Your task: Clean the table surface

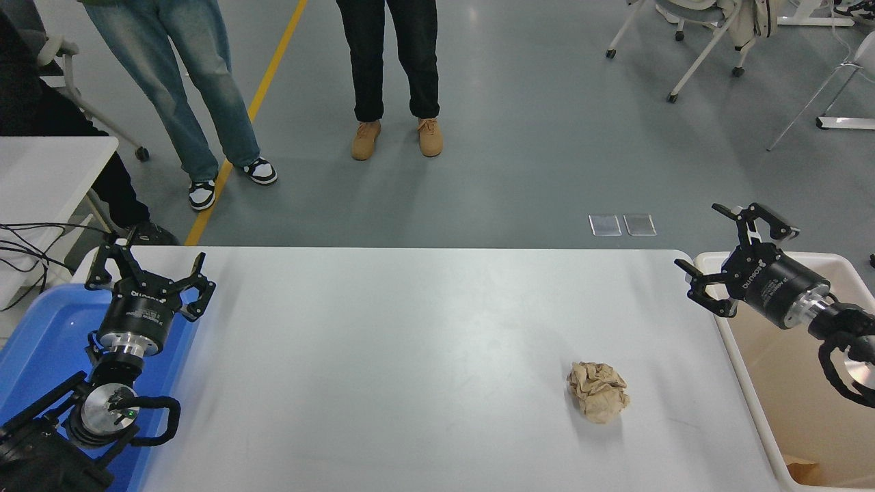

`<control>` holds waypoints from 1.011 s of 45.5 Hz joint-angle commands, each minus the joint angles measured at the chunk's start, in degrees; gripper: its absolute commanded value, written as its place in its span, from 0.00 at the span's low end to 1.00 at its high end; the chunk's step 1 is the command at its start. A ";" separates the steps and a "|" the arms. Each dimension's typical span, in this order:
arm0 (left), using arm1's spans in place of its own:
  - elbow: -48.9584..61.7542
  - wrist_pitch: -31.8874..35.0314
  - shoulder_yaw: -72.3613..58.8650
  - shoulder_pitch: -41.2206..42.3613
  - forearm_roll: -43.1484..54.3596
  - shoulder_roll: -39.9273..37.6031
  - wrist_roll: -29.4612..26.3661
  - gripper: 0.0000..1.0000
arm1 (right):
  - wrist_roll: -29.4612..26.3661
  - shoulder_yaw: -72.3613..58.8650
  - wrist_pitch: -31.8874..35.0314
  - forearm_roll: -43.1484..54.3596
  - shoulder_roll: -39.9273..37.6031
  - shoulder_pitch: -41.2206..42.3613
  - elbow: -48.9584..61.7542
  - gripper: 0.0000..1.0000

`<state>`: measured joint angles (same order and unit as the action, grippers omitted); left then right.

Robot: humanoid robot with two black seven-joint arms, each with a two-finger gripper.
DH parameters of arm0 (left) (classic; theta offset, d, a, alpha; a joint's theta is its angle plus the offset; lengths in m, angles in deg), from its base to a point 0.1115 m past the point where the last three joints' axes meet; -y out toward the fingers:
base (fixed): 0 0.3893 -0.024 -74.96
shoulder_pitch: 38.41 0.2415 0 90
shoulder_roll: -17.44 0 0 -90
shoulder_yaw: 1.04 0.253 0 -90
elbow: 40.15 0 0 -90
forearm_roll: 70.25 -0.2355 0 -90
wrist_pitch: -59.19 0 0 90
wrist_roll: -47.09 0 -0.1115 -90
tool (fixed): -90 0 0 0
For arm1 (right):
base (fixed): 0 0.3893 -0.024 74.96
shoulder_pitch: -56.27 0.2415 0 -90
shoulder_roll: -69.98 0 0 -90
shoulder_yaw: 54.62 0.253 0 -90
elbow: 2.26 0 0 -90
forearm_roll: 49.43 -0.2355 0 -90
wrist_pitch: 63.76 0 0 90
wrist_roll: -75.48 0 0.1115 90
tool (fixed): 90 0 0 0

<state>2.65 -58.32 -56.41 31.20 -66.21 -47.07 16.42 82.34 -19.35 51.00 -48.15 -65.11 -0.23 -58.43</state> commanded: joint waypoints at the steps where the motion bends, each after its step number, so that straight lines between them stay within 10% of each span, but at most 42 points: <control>1: 0.00 0.00 0.00 0.00 0.00 0.00 0.00 0.99 | -0.54 -0.65 0.56 5.83 -7.73 -0.02 -9.39 1.00; 46: 0.00 0.00 0.00 0.00 0.00 0.00 0.00 0.99 | -0.71 -0.91 -3.22 59.08 -12.13 -0.11 -27.67 0.99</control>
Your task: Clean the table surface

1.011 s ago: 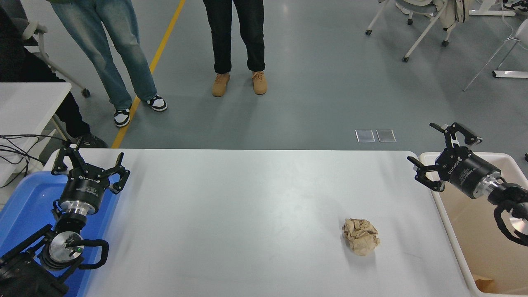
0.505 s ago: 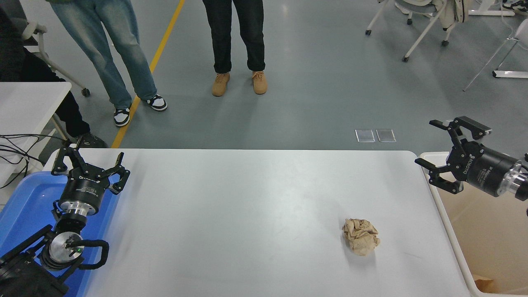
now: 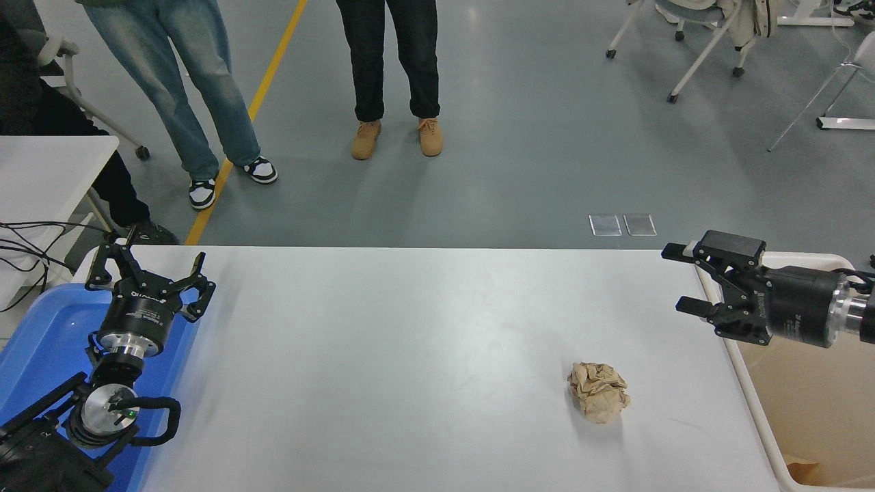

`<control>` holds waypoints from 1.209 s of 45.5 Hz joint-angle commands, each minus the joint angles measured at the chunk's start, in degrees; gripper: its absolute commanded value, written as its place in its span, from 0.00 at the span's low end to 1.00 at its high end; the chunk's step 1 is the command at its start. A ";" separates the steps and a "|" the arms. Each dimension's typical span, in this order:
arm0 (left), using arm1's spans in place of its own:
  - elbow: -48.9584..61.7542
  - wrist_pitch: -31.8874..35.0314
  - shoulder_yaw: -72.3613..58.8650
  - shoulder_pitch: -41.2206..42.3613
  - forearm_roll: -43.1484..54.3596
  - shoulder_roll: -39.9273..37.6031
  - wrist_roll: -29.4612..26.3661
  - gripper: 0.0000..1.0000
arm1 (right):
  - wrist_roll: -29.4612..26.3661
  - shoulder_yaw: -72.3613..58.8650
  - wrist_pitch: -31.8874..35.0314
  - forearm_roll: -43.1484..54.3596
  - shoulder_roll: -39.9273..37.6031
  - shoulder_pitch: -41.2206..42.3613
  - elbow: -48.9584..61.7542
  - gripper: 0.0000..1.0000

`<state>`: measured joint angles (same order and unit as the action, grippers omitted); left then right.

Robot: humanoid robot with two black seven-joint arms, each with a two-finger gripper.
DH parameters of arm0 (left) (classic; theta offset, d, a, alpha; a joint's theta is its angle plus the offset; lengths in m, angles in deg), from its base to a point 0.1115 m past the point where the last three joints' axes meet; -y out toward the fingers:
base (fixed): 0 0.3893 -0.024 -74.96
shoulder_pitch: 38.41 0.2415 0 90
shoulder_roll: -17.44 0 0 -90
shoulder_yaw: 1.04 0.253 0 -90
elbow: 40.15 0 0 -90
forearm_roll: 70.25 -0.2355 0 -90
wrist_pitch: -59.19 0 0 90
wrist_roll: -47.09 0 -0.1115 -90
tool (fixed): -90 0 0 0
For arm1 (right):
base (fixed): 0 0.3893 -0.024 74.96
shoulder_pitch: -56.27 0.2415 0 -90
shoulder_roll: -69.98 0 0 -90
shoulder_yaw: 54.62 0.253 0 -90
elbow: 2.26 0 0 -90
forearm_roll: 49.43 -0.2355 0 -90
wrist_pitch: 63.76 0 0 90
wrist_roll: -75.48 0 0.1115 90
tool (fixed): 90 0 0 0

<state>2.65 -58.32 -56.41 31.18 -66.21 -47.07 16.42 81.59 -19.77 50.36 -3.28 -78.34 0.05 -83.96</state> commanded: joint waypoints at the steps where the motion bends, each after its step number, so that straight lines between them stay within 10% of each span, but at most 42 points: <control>1: 0.00 0.00 0.00 0.02 0.00 0.00 0.00 0.99 | 0.04 -0.57 -2.84 15.27 1.19 -0.39 -2.40 0.99; 20: 0.00 0.00 0.00 -0.07 0.00 0.00 0.00 0.99 | 0.04 -9.09 -8.47 37.08 6.28 -0.12 -3.20 1.00; 55: 0.00 0.00 0.00 -0.07 0.00 0.00 0.00 0.99 | 1.18 -13.32 -11.98 42.88 16.12 0.49 4.18 0.99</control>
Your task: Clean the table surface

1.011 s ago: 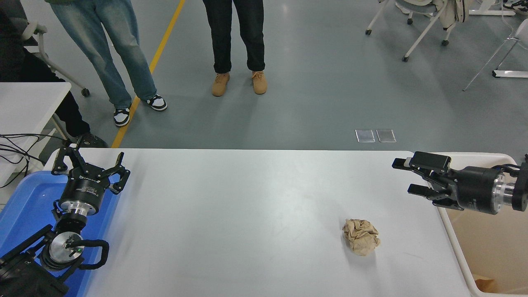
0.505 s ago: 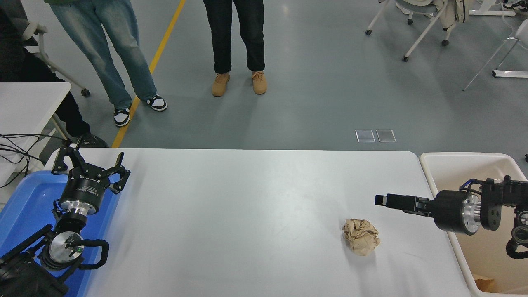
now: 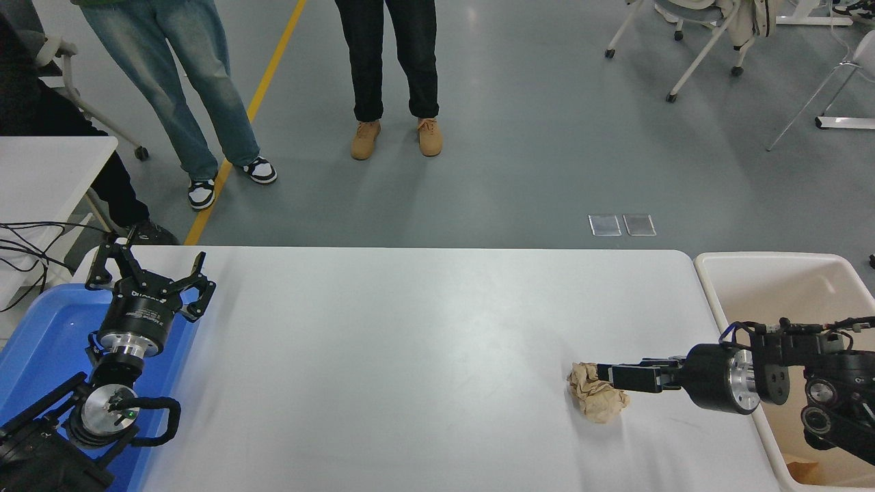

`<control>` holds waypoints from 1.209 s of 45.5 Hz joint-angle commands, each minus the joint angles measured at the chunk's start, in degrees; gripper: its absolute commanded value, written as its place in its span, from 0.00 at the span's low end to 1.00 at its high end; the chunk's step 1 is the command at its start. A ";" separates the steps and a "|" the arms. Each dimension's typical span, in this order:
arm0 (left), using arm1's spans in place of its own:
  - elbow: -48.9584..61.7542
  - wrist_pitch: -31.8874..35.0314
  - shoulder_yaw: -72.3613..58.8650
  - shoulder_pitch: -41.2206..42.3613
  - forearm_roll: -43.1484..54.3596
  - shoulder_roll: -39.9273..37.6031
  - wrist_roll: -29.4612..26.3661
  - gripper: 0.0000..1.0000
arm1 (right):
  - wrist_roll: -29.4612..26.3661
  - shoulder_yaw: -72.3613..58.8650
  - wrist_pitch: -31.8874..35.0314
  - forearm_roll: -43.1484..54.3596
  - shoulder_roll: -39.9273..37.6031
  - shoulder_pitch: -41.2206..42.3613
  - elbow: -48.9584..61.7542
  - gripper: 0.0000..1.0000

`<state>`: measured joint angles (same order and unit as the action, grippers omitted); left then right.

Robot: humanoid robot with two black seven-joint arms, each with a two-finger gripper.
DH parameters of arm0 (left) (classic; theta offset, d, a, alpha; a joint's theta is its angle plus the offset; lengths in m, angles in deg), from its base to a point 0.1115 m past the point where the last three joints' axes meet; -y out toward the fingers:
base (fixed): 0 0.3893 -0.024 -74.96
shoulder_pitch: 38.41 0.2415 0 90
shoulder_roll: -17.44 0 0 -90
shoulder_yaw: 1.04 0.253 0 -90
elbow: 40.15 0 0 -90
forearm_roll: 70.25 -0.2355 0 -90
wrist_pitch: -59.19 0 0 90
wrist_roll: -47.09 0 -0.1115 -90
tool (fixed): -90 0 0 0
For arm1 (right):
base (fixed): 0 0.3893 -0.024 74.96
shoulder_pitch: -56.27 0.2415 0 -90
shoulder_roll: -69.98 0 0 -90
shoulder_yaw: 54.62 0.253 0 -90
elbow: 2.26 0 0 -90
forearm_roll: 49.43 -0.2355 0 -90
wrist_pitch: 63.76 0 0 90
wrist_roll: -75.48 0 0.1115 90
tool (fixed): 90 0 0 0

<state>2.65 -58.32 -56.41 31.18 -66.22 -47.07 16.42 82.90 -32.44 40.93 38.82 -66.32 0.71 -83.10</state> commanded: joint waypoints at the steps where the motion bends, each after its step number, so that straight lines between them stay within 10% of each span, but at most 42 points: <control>1: 0.00 0.00 0.00 0.02 0.01 0.00 0.00 0.99 | -0.21 -0.65 -3.08 0.96 4.36 -0.17 3.75 0.99; 55: 0.00 0.00 0.00 -0.07 0.01 0.00 0.00 0.99 | 0.05 -8.38 -18.90 5.35 8.93 -2.01 11.41 0.99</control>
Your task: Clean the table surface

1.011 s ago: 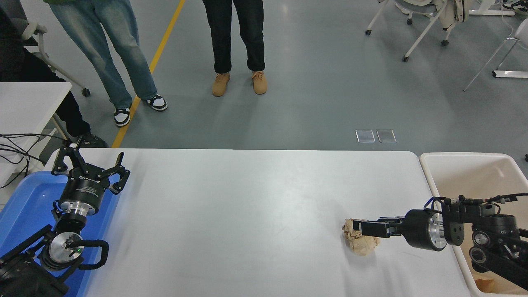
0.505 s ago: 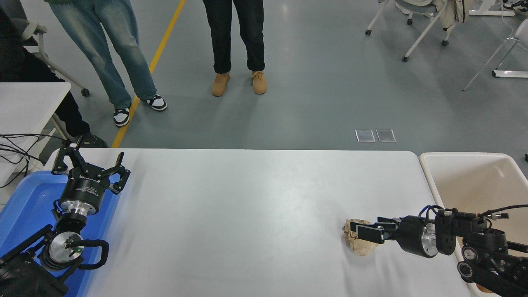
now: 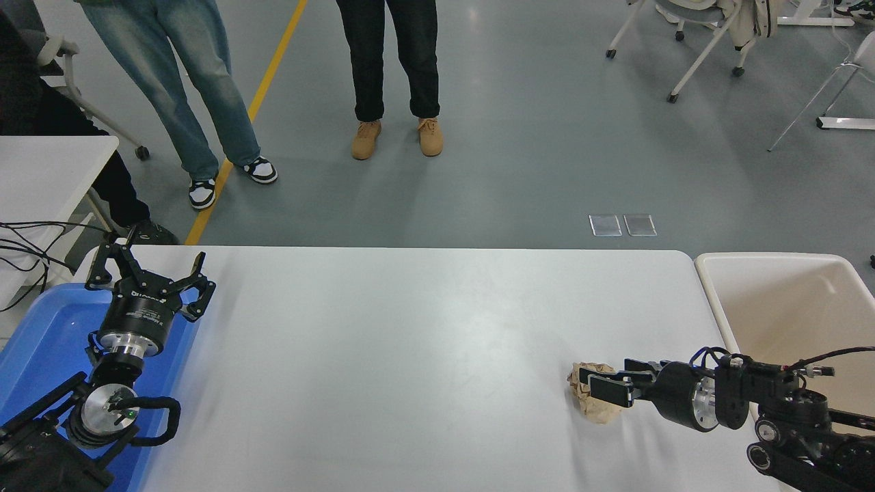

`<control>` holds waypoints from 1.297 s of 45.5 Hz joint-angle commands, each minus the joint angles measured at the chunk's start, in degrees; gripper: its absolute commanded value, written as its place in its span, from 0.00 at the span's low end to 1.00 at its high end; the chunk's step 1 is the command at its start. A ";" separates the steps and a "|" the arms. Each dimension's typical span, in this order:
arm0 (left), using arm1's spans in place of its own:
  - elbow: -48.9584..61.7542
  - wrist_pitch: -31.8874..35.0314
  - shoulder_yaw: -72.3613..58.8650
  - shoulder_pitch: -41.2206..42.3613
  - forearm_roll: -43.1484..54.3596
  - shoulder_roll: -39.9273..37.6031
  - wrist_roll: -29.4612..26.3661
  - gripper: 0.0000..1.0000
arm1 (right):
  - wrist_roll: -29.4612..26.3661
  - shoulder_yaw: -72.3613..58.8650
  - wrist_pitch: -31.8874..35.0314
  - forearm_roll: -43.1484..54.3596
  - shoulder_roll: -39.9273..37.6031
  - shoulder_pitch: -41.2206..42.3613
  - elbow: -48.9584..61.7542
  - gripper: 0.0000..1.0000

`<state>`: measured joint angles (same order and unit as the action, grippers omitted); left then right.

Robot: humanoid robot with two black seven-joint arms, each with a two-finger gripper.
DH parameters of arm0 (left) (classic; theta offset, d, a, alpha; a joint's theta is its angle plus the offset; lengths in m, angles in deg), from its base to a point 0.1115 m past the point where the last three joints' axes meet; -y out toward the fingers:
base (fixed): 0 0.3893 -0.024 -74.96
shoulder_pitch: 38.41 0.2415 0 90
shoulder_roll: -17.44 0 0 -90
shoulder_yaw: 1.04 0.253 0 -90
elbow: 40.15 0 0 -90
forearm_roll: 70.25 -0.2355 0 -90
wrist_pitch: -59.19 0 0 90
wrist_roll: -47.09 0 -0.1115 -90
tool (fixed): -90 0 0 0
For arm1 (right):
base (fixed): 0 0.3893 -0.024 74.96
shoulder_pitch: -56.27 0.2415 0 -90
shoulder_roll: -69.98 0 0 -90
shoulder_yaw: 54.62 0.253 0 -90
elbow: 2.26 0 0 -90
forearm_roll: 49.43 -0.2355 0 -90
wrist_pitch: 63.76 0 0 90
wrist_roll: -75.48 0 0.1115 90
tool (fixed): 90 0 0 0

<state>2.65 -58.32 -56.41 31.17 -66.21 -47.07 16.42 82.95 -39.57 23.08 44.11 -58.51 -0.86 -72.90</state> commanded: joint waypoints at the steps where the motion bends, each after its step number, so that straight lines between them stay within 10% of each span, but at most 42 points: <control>1: 0.00 0.00 0.00 -0.05 0.00 0.00 0.00 0.99 | 0.08 -1.60 -1.23 0.06 1.48 -0.44 1.30 0.99; 59: 0.00 0.00 0.00 0.03 0.00 0.00 0.00 0.99 | 0.26 -5.21 -6.15 -0.55 9.48 -0.97 9.91 1.00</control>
<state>2.65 -58.32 -56.41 31.17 -66.20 -47.07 16.42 83.14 -44.52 17.10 43.61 -50.68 -1.90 -64.57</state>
